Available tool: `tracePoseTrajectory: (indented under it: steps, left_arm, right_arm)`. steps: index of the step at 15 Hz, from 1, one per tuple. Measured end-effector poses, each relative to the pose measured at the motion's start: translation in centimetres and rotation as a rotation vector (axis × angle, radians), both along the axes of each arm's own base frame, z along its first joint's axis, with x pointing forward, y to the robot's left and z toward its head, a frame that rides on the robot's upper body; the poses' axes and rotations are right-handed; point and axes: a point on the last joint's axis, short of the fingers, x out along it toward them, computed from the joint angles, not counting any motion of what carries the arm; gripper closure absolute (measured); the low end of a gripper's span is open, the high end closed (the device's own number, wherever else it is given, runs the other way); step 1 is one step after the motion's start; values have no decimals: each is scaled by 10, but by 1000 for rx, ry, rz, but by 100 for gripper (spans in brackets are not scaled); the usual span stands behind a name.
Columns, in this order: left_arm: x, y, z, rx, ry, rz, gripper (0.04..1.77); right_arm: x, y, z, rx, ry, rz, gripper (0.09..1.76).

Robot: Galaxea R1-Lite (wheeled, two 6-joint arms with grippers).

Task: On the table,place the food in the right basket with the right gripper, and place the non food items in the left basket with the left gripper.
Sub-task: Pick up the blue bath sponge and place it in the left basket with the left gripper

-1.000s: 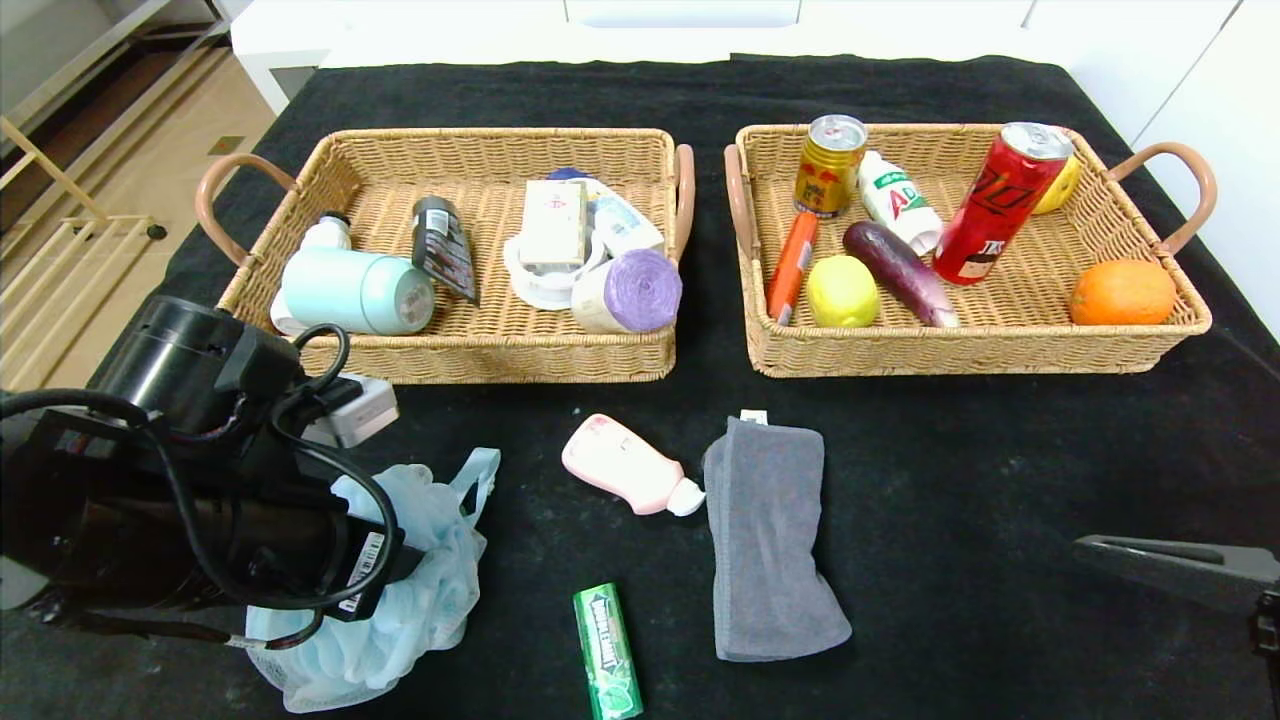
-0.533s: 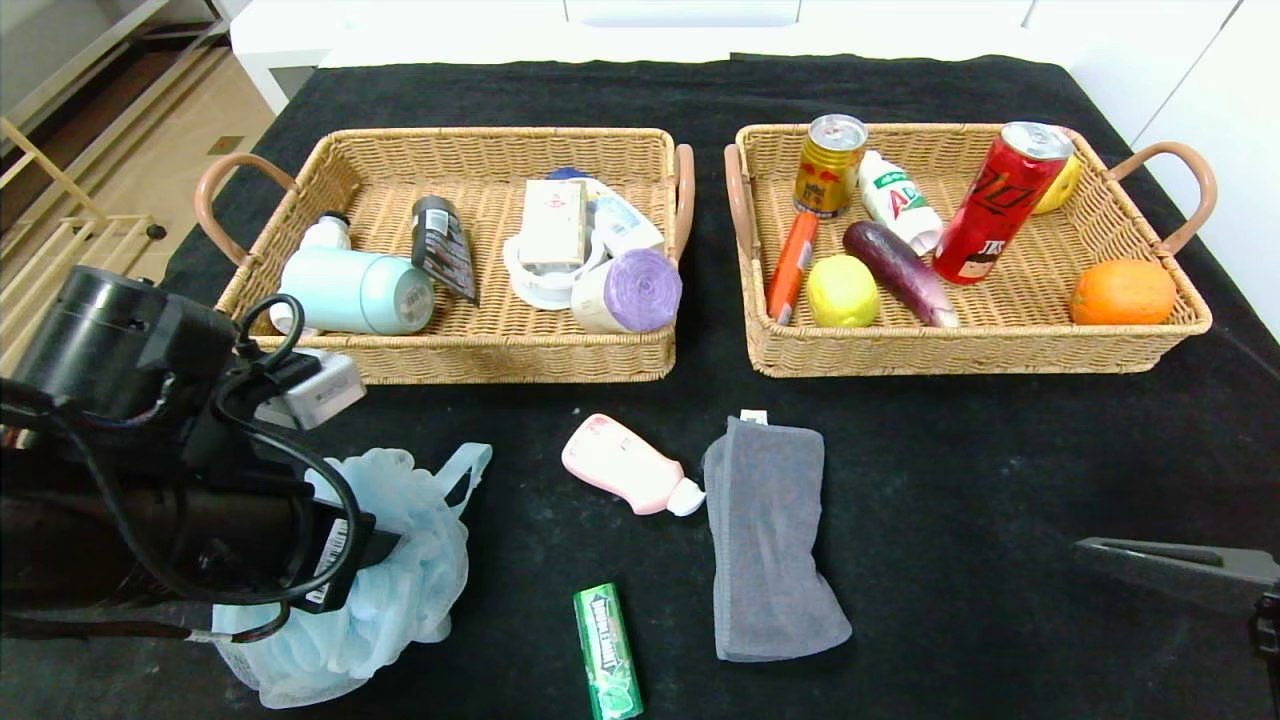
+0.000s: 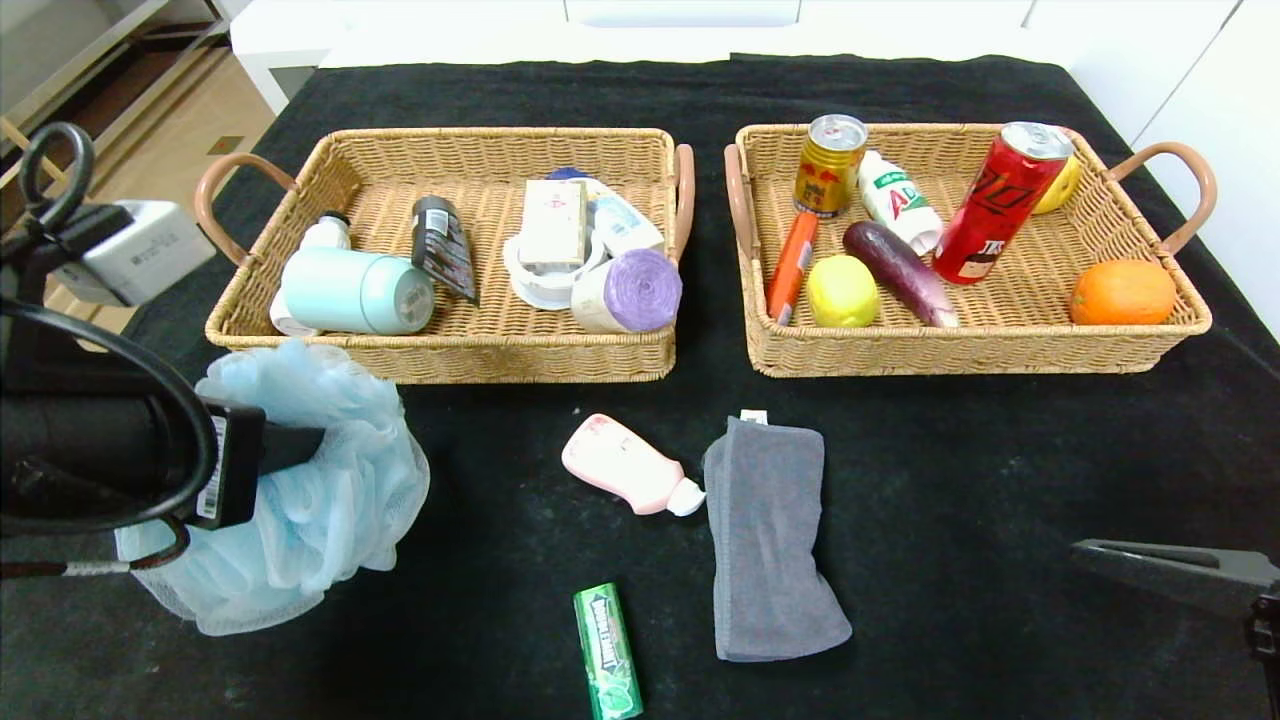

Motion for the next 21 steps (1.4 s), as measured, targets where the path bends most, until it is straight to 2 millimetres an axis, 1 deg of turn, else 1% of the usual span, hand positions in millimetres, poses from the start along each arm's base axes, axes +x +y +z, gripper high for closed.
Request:
tracePoseTrajectory:
  steps: [3,6,10,14,19,21]
  left_arm:
    - [10,1,26,-92,-164,42,132]
    - [26,-1,41,-115,-223,60,133]
    - [55,-3,60,-136,-271,84,136]
    - [83,-8,77,-167,-315,102,136]
    - [117,-13,90,-179,-365,110,138]
    - [128,-15,93,-184,-378,112,138]
  right_arm:
    - [0,0,0,0,-2,0,14]
    - [0,0,0,0,-1,0,14]
    - [0,0,0,1,-4,0,14]
    - [0,0,0,1,-3,0,14]
    - [0,0,0,0,-1,0,14]
    - [0,0,0,0,-1,1,14]
